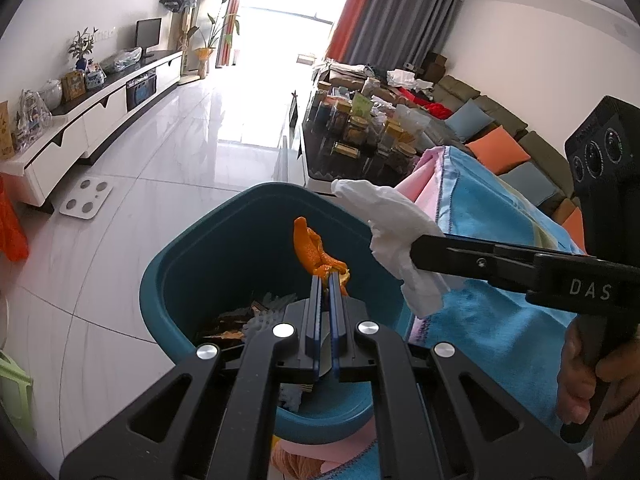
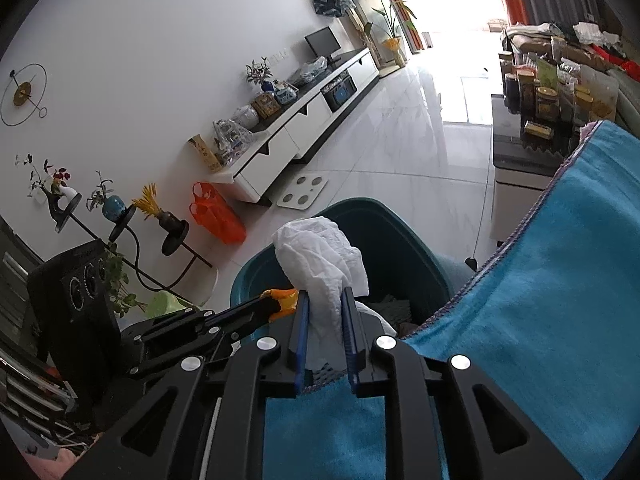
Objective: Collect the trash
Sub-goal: 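Open both grippers over the bin to drop the peel and tissue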
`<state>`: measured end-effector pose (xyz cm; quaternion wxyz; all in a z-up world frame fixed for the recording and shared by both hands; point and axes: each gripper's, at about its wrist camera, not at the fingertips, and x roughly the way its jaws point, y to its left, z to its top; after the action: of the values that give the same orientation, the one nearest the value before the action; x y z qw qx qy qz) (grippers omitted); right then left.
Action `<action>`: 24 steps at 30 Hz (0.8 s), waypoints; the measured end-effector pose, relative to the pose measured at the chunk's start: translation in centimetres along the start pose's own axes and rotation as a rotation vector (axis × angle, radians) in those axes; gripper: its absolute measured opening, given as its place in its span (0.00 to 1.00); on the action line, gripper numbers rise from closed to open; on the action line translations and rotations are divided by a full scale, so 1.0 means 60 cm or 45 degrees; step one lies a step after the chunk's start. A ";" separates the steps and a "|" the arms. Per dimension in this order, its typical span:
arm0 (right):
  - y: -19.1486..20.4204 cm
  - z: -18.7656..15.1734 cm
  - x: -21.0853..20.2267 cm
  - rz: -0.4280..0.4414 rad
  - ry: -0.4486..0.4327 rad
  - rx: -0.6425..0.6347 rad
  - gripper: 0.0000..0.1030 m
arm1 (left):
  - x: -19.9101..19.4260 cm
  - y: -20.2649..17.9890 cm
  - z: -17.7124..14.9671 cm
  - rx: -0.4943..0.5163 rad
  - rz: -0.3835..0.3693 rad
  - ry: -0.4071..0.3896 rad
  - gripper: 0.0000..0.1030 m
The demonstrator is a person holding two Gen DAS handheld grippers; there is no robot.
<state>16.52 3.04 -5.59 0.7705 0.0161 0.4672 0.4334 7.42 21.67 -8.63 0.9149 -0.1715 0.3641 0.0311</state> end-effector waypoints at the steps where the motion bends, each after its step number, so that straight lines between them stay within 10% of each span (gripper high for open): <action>1: 0.000 0.002 0.004 -0.006 0.006 0.001 0.17 | 0.004 0.001 0.000 -0.003 0.003 0.004 0.04; 14: -0.009 0.006 0.028 -0.058 0.027 0.040 0.28 | 0.019 0.021 -0.002 -0.084 0.020 0.018 0.18; 24: -0.018 -0.015 -0.024 -0.089 -0.052 0.004 0.40 | -0.021 0.006 -0.010 -0.046 0.037 -0.047 0.61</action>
<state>16.28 1.04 -5.56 0.7944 0.0099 0.4524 0.4051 6.01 21.88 -8.29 0.9176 -0.1821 0.3491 0.0543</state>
